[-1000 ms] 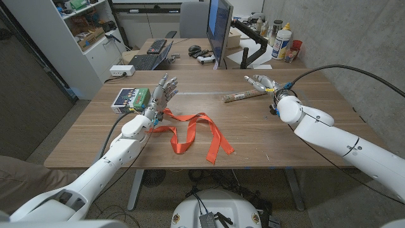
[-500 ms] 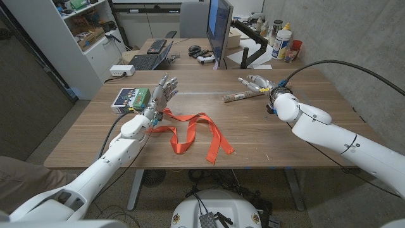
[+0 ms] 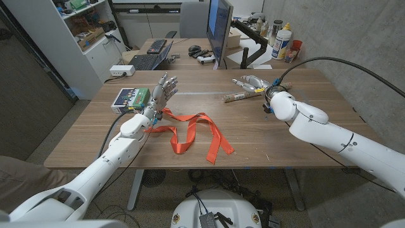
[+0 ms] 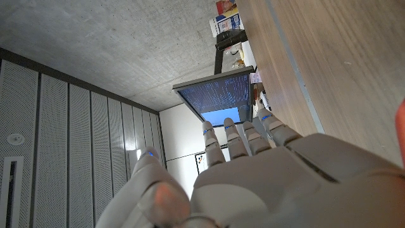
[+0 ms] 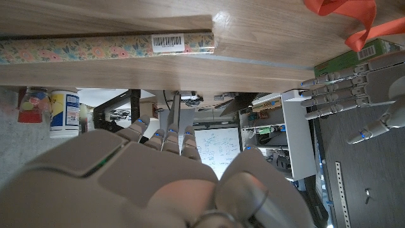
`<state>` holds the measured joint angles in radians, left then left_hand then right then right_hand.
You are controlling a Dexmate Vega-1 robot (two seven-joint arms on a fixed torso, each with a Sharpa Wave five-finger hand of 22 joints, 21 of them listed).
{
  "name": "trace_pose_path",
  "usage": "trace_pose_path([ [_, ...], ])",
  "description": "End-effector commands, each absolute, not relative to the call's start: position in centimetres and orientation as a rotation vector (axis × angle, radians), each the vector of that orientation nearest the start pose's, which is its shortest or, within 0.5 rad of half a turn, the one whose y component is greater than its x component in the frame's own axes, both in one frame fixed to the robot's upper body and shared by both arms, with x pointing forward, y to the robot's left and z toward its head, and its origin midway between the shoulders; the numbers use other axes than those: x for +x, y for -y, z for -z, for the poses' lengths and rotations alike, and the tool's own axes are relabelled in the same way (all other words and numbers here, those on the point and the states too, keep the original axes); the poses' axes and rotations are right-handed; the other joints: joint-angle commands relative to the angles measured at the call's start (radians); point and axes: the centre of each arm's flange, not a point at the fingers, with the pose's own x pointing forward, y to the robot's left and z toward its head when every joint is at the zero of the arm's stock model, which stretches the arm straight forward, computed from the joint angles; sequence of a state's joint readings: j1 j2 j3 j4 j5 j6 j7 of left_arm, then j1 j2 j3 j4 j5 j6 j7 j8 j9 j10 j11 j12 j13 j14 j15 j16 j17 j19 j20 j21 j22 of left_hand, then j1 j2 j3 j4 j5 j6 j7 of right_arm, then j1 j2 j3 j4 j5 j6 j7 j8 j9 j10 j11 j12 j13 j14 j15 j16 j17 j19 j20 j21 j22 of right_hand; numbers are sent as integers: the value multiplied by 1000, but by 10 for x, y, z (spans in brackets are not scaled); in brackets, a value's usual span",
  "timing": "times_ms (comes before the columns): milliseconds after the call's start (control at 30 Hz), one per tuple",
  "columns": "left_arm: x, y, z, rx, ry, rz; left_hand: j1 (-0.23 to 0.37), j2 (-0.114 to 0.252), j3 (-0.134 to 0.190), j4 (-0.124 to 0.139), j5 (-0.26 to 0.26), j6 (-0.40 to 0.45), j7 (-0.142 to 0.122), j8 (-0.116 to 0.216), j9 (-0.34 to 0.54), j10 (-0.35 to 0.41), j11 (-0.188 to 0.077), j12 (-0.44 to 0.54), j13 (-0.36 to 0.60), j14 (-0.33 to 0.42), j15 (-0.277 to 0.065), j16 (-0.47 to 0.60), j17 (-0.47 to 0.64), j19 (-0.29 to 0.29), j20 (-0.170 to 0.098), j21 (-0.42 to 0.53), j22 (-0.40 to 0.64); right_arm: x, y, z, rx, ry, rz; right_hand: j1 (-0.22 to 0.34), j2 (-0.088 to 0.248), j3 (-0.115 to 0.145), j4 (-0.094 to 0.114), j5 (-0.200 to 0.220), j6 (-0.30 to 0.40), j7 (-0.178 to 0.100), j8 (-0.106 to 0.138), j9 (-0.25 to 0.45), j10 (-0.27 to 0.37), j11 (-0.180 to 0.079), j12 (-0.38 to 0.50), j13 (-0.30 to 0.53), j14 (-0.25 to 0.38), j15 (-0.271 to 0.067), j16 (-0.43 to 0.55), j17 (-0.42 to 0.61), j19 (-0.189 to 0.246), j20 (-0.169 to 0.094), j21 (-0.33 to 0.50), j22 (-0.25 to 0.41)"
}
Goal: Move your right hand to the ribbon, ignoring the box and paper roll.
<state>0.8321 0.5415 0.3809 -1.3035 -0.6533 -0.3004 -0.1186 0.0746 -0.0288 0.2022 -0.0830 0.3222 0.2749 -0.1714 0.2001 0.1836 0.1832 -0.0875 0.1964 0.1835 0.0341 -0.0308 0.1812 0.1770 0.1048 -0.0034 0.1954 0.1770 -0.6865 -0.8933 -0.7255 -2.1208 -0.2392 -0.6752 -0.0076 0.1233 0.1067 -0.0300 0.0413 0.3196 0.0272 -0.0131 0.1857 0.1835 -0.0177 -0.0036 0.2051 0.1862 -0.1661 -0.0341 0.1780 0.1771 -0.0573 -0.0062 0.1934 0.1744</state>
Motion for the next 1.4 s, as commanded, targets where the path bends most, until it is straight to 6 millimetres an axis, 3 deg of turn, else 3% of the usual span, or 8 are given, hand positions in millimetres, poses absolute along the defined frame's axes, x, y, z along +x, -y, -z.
trace_pose_path([
  [33,646,-290,17,1,627,262,9,1,2,-9,4,-1,4,-2,4,-2,5,6,5,-4,-75,2,1,-3,-5,-4,-1,543,170,-47,-1282,535,-24,1,-9,-4,3,9,9,-7,9,4,1,-7,6,3,0,-28,11,1,14,5,9,4],
  [867,638,-308,14,4,644,207,10,0,0,-12,6,-1,6,-2,4,-4,4,5,5,-7,-70,2,1,-3,-3,-3,0,527,132,-40,-1411,605,-80,2,-12,-5,0,14,14,-8,10,4,7,4,10,2,8,-27,10,1,20,5,9,4],
  [1400,640,-309,11,3,646,195,10,0,-1,-13,7,-1,5,-3,5,-4,4,6,5,-8,-68,2,1,-3,-2,-3,0,522,115,-36,-1455,632,-113,2,-12,-6,-1,17,14,-6,10,4,6,15,10,2,8,-25,8,1,21,5,8,4],
])
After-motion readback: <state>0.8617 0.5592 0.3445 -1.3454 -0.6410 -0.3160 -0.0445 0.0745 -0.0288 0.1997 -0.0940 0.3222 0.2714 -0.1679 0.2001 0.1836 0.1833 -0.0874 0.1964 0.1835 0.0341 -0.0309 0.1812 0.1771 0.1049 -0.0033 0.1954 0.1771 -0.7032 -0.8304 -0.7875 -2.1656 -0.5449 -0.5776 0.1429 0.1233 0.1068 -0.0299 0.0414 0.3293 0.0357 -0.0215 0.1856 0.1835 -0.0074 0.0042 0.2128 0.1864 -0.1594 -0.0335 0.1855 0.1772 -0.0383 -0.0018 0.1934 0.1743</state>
